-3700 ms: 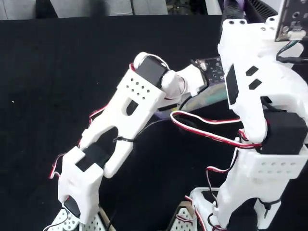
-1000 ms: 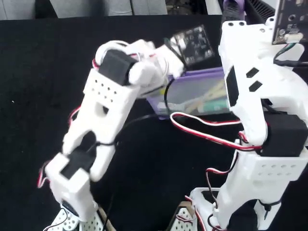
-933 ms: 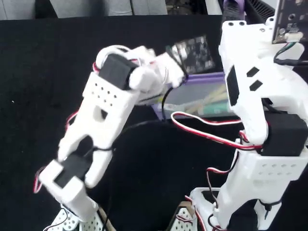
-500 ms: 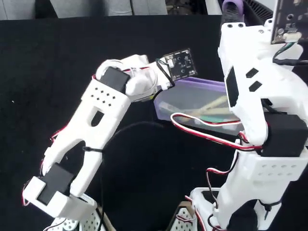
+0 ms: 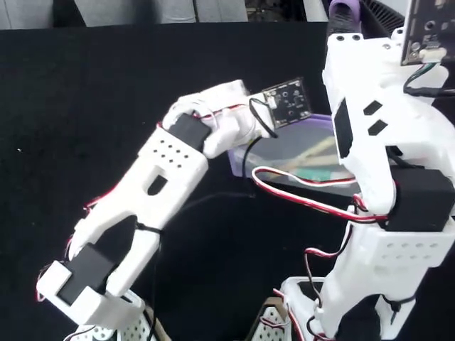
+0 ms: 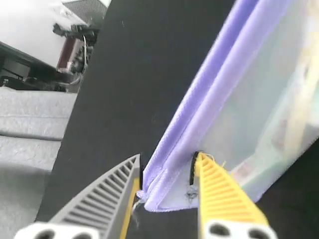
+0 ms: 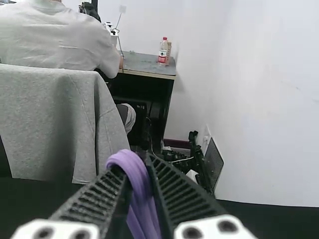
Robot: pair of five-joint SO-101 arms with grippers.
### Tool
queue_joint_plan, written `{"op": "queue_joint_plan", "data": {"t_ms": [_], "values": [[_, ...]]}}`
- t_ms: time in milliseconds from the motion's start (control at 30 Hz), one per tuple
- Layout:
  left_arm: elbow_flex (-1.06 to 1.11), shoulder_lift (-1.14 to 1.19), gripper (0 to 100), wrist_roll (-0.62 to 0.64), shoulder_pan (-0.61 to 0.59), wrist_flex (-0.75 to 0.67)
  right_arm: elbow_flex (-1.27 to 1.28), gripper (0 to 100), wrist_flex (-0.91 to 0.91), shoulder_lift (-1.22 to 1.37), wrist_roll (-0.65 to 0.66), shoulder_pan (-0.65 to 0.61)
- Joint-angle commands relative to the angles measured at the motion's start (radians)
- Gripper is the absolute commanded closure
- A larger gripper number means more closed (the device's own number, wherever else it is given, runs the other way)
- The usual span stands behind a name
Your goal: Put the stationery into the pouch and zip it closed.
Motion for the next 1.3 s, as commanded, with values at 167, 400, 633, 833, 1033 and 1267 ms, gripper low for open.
{"op": "queue_joint_plan", "data": {"t_ms": [167,400,633,833,1033,1267], "values": [[0.027,-0.057,82,0.046,0.031,0.018,-0.041,98.8,0.002,-0.03,0.006,-0.006],[0.053,-0.046,82,0.044,0.059,0.078,-0.039,98.8,0.002,-0.03,0.006,-0.006],[0.136,-0.058,82,0.044,0.105,0.086,-0.039,98.8,0.002,-0.03,0.006,-0.006],[0.136,-0.066,82,0.038,0.102,0.278,-0.041,98.8,0.002,-0.03,0.006,-0.006],[0.145,-0.183,96,0.037,0.062,0.379,-0.036,98.8,-0.003,-0.03,0.006,-0.006],[0.222,-0.265,97,0.038,-0.013,0.362,-0.033,98.8,-0.003,-0.03,0.006,-0.006]]}}
